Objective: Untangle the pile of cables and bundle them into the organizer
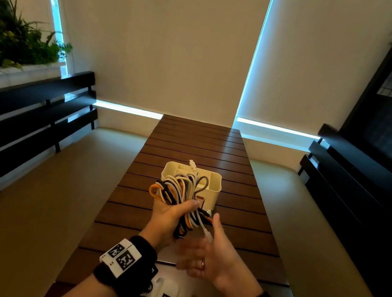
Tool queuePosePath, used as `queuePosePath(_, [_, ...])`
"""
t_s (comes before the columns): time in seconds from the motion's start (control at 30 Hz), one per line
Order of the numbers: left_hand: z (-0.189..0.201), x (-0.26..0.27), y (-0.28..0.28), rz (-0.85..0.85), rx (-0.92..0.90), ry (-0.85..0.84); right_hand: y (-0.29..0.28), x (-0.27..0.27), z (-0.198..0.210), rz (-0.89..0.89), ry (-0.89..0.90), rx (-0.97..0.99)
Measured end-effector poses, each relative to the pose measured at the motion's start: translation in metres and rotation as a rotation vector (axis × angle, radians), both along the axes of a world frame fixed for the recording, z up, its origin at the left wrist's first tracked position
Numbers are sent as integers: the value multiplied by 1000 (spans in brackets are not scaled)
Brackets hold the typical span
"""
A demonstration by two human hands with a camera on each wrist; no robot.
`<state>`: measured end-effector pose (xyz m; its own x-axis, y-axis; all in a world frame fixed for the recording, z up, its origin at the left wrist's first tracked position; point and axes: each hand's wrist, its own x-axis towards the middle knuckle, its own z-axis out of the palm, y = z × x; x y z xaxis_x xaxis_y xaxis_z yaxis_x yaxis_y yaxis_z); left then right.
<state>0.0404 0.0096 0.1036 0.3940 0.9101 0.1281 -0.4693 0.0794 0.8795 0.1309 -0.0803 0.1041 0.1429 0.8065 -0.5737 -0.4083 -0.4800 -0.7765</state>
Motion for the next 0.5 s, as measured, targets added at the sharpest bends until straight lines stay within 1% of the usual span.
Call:
queuePosePath(0.1, [-7, 1, -7, -105, -40, -49, 10, 5, 11, -280, 296, 160])
queuePosePath(0.13, [-9, 1, -10, -141, -44, -60, 11, 8, 16, -342, 348, 203])
queuePosePath(0.17, [-10, 1, -10, -167, -45, -62, 11, 10, 20, -372, 359, 232])
queuePosePath(0.27, [-10, -2, -10, -187, -36, -59, 8, 11, 23, -342, 240, 305])
queuePosePath(0.37, [-9, -6, -8, -192, -20, -69, 3, 14, 23, -217, 75, 368])
queuePosePath(0.43, [-8, -8, -7, -202, -15, -65, -1, 20, 27, -160, 48, 395])
queuePosePath(0.5, [-7, -9, -7, -221, -11, -54, -3, 23, 31, -141, 41, 420])
